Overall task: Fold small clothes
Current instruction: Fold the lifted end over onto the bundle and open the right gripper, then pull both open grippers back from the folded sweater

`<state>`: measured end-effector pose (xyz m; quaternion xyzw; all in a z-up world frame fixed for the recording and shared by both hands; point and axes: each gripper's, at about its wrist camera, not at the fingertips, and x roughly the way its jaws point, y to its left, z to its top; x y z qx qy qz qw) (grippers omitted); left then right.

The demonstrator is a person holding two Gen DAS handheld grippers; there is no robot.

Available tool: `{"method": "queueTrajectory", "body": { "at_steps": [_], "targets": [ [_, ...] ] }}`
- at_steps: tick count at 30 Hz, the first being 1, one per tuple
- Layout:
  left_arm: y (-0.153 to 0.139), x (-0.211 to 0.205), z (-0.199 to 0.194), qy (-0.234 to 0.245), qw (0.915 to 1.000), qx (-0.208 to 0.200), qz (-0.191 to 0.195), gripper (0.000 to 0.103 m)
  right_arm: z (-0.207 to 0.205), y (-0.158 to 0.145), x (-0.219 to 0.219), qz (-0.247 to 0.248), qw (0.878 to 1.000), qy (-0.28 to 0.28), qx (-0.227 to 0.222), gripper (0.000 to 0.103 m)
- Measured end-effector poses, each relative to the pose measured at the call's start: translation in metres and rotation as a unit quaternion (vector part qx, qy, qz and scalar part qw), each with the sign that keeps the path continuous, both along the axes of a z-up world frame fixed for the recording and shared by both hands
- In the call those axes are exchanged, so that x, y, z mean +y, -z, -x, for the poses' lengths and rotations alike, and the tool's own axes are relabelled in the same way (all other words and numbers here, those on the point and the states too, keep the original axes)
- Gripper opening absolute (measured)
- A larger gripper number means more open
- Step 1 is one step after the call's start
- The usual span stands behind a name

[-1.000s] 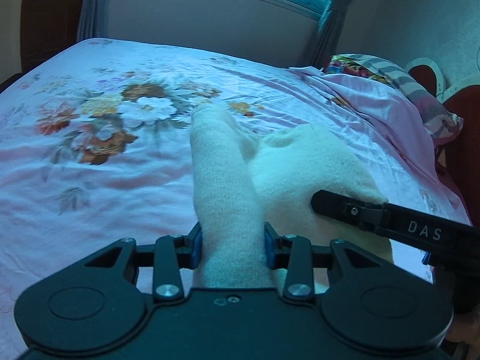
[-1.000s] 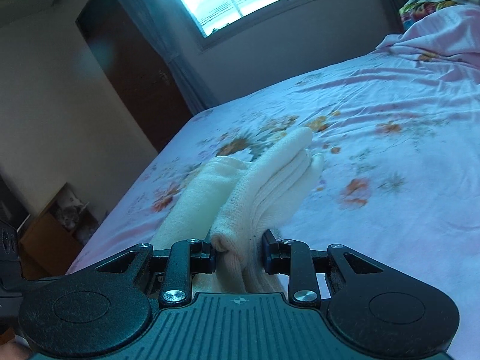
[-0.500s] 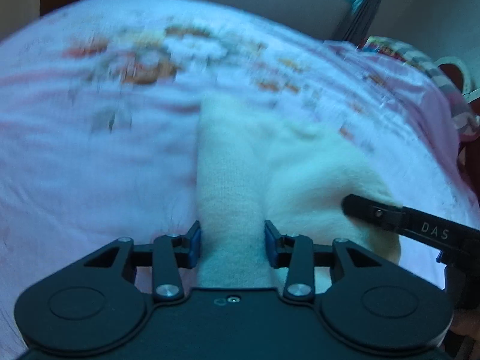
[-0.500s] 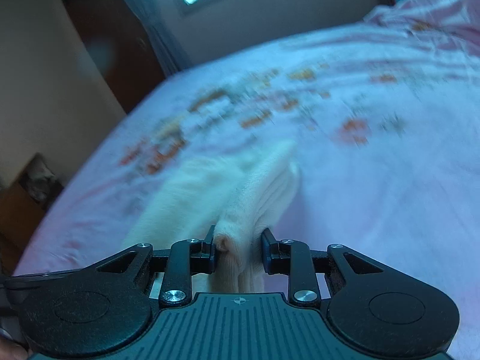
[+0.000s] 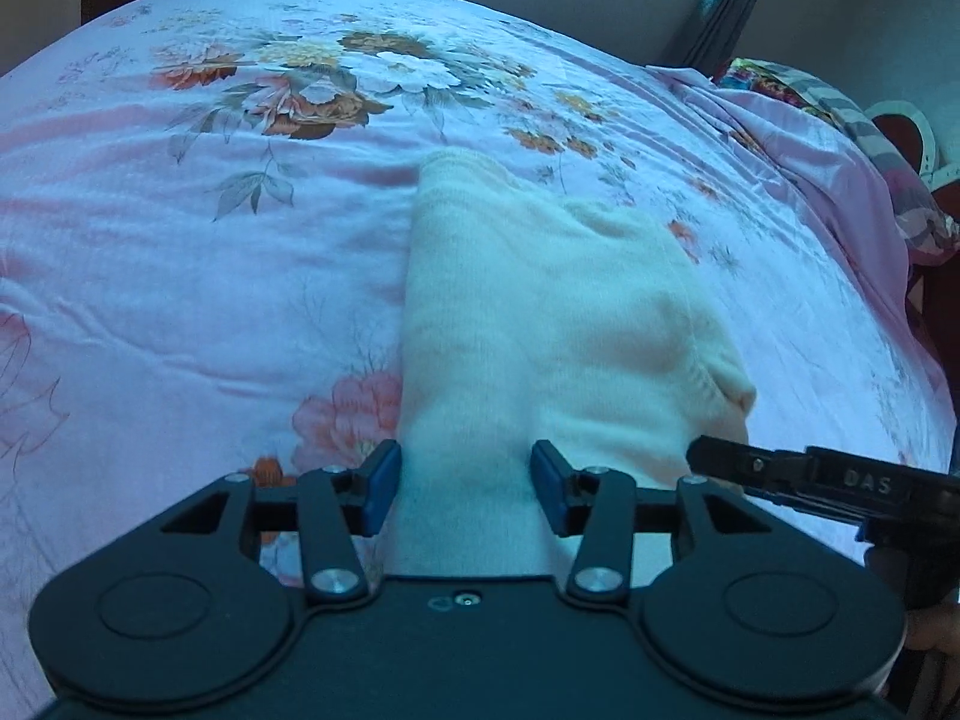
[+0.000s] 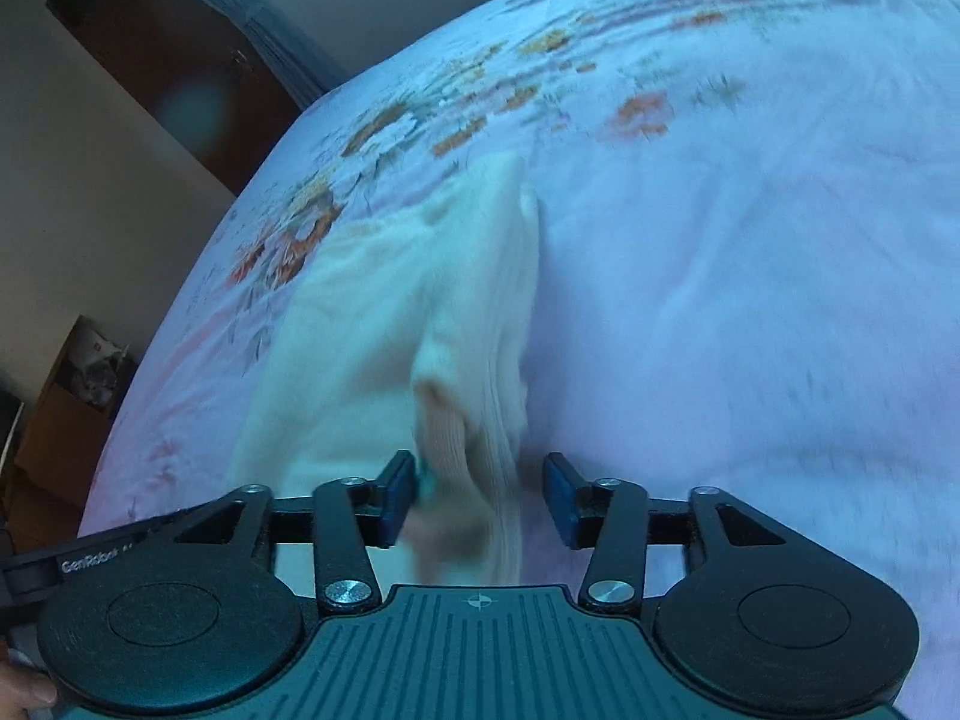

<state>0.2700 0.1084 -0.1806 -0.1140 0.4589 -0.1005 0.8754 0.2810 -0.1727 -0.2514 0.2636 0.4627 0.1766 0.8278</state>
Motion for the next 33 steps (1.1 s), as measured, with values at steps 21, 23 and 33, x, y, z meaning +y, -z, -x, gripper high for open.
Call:
{"method": "queueTrajectory", "body": {
  "at_steps": [21, 23, 33],
  "targets": [
    [-0.032, -0.003, 0.004, -0.014, 0.9987, -0.048, -0.009, 0.04, 0.024, -0.049, -0.003, 0.058, 0.994, -0.024, -0.091, 0.019],
    [-0.032, -0.01, -0.015, -0.014, 0.9987, -0.048, -0.006, 0.04, 0.005, -0.056, 0.01, 0.053, 0.993, -0.023, -0.102, 0.019],
    [-0.006, -0.015, -0.038, -0.034, 0.9986, -0.012, -0.037, 0.044, -0.029, -0.024, 0.024, 0.073, 0.995, -0.024, -0.06, 0.01]
  ]
}}
